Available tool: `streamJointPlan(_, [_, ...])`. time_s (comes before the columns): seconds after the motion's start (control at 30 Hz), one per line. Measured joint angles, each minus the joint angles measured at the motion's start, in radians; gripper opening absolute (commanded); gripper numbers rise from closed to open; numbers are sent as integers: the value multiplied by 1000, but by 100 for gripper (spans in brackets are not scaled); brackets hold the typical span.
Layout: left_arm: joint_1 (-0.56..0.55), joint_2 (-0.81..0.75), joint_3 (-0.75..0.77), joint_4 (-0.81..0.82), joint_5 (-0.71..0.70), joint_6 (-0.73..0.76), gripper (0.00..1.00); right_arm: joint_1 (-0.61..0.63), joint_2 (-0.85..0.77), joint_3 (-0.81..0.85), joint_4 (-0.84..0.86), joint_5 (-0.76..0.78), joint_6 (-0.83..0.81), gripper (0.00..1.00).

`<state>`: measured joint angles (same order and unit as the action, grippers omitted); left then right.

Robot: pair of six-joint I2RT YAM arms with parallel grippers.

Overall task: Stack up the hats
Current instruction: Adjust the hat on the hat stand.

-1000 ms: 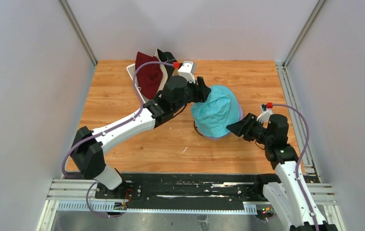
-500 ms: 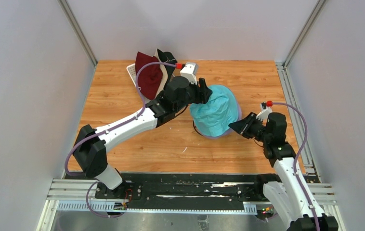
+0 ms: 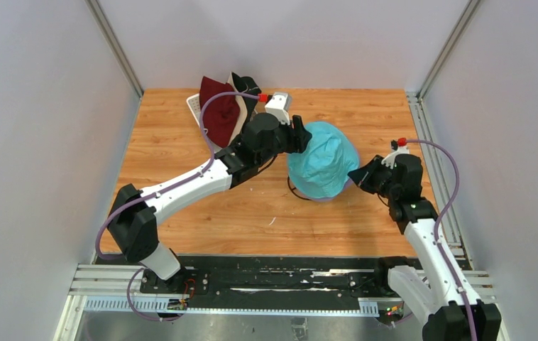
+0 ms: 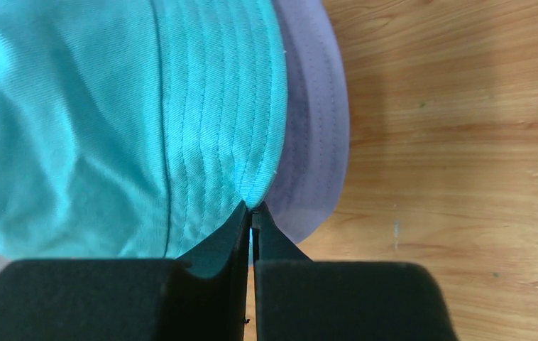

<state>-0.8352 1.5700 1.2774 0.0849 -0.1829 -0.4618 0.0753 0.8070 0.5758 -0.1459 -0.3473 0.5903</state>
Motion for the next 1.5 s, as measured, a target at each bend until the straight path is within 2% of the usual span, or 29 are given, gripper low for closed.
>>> streamJointPlan(0.47, [0, -4, -6, 0, -23, 21, 58, 0, 303, 90, 54, 113, -35, 0])
streamJointPlan(0.87, [0, -9, -6, -26, -90, 52, 58, 0, 413, 146, 98, 121, -56, 1])
streamJointPlan(0.97, [5, -33, -14, -39, -116, 58, 58, 0, 420, 156, 97, 124, -65, 13])
streamJointPlan(1.03, [16, -64, -32, -50, -127, 57, 58, 0, 424, 168, 86, 135, -77, 37])
streamJointPlan(1.1, [40, -99, -51, -66, -145, 57, 59, 0, 416, 174, 72, 158, -87, 50])
streamJointPlan(1.27, [105, -183, -88, -118, -217, 59, 58, 0, 319, 198, 3, 268, -145, 58])
streamJointPlan(1.37, [143, -227, -116, -145, -265, 62, 57, 0, 246, 230, -22, 317, -179, 58])
streamJointPlan(1.5, [219, -220, -120, -173, -266, 53, 57, 0, 204, 353, -56, 344, -217, 58])
